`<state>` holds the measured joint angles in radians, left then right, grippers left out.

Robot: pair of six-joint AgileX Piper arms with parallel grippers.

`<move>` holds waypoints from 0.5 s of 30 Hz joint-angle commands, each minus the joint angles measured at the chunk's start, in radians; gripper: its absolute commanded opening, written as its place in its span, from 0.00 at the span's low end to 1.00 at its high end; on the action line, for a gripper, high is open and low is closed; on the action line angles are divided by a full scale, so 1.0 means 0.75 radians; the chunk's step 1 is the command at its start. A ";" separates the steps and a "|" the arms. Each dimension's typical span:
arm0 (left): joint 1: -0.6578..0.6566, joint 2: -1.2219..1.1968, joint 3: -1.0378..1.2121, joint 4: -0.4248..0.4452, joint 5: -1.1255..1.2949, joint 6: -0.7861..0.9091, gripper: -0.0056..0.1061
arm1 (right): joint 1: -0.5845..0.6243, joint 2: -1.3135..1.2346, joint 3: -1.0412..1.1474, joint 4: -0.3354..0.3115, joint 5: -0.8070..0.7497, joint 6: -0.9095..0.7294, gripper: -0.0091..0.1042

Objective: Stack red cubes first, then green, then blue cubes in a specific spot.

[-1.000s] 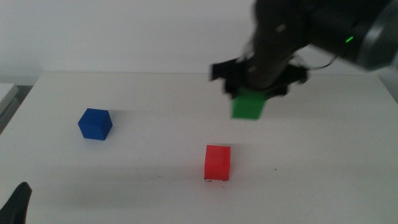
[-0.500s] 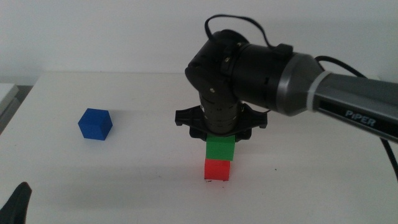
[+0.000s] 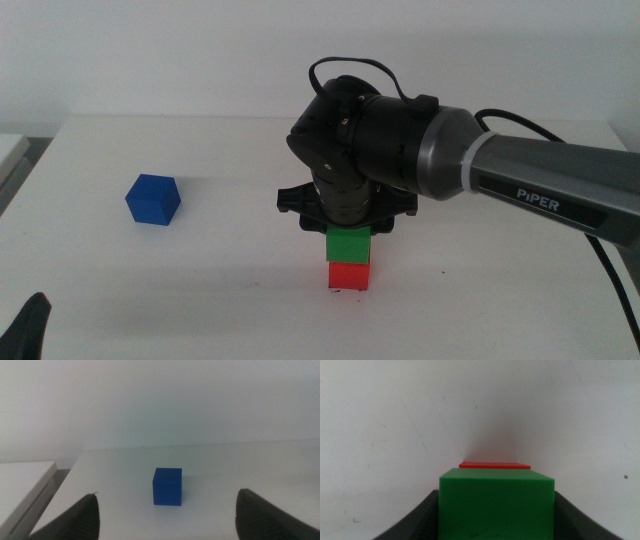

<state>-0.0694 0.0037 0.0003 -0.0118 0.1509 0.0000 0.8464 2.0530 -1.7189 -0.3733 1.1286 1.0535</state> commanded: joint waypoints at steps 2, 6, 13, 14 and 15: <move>0.003 -0.005 0.000 -0.004 -0.017 0.000 0.87 | 0.001 0.007 0.004 -0.025 0.001 0.005 0.10; 0.003 -0.005 0.000 -0.004 -0.017 0.000 0.87 | 0.001 0.013 0.004 -0.023 0.001 0.005 0.10; 0.003 -0.005 0.000 -0.004 -0.017 0.000 0.87 | 0.001 0.016 0.004 -0.028 0.003 0.028 0.10; 0.003 -0.005 0.000 -0.004 -0.017 0.000 0.87 | 0.001 0.016 0.004 -0.031 0.003 0.031 0.10; 0.003 -0.005 0.000 -0.004 -0.017 0.000 0.87 | 0.001 0.017 0.004 -0.045 0.003 0.041 0.10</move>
<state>-0.0694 0.0037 0.0003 -0.0118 0.1509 0.0000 0.8464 2.0697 -1.7189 -0.3825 1.1250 1.0755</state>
